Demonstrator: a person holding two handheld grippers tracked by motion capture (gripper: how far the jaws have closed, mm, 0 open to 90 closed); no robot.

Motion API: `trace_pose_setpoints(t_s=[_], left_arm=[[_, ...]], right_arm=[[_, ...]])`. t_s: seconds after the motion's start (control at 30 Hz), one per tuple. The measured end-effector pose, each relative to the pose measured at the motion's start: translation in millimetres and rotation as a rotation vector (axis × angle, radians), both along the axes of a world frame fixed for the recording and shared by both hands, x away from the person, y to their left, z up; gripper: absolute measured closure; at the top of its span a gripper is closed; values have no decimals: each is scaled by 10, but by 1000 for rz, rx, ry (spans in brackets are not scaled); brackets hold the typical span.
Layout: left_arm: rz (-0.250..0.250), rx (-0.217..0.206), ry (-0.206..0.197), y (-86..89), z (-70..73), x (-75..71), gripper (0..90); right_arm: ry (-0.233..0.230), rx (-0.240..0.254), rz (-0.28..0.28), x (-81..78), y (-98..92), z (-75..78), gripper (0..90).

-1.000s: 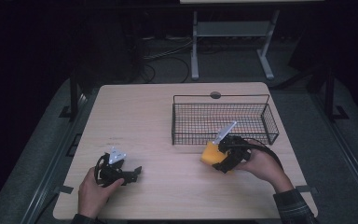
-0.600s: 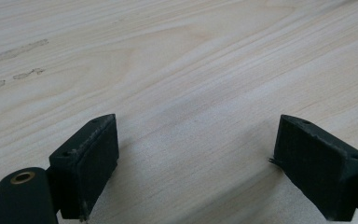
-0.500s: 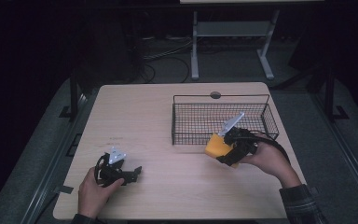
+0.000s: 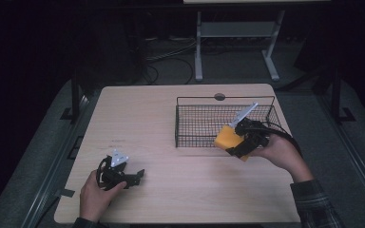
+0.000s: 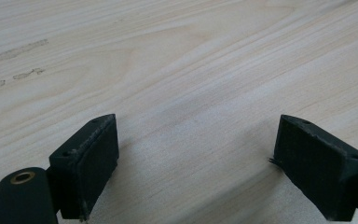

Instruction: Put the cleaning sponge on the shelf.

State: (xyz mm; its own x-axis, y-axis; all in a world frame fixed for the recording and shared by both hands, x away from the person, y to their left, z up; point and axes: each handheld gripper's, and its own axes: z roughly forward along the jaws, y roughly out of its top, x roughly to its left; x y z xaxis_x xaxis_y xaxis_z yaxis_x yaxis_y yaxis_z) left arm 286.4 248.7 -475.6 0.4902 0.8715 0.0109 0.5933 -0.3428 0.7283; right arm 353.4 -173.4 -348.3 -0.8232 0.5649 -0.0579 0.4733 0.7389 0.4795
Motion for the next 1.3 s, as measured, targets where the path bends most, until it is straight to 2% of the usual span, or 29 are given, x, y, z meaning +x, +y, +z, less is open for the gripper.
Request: trace_pose_setpoints(t_s=[0.57, 0.87, 1.03, 1.13, 1.3], left_arm=[[-2, 4, 1, 2, 1, 0, 129], [-1, 1, 2, 1, 0, -1, 129], [-1, 2, 2, 1, 1, -1, 129], [-1, 1, 2, 1, 0, -1, 129], [-1, 2, 2, 1, 1, -1, 129]], right_arm=[[-18, -8, -147, 376, -257, 139, 227], [-5, -34, -222, 636, -363, 74, 226], [15, -20, -273, 781, -442, 38, 226], [20, -34, -294, 866, -471, -4, 226], [33, -30, -324, 977, -507, -66, 226]])
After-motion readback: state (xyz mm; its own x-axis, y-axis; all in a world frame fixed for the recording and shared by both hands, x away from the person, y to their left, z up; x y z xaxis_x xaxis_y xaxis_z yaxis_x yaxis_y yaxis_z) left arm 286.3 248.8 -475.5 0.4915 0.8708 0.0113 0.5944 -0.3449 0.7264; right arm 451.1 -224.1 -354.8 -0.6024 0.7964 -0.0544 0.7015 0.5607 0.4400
